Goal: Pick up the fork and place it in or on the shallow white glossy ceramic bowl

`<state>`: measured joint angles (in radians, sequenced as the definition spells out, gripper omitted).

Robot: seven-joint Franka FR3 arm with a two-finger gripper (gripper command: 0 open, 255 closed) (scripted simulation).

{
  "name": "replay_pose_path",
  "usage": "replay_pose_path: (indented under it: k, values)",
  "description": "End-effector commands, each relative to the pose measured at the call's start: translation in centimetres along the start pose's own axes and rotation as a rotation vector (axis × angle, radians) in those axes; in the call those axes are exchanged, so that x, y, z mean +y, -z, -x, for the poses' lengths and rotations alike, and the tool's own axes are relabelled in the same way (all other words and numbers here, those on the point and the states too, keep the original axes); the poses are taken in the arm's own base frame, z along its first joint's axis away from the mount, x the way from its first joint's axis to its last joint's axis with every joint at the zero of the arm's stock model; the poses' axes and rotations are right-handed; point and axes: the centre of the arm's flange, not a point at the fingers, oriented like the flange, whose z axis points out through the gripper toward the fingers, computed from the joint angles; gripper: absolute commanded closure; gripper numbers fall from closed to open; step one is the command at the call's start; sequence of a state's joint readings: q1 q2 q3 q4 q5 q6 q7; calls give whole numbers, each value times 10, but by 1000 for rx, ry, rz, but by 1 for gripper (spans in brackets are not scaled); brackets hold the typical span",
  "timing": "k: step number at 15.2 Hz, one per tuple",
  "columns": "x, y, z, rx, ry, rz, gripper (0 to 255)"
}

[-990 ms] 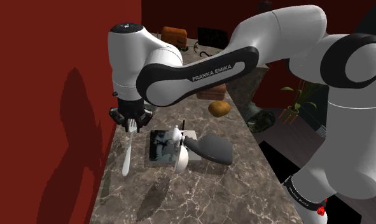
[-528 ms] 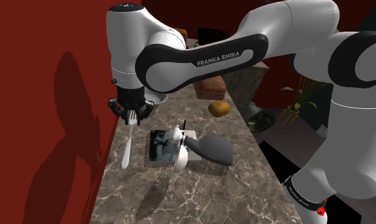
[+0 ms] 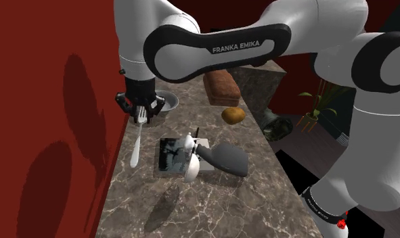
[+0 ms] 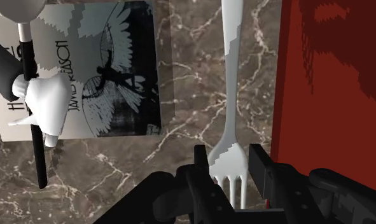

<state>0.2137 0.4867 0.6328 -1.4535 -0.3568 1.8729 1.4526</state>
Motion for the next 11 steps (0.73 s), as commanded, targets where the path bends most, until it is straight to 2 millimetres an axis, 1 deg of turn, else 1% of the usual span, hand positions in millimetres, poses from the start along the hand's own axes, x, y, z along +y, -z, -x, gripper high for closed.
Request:
replay_pose_path:
  k: [1, 11]
  values:
    - [4, 0, -25, 0, 0, 0, 255]
    - [28, -7, -154, 0, 0, 0, 255]
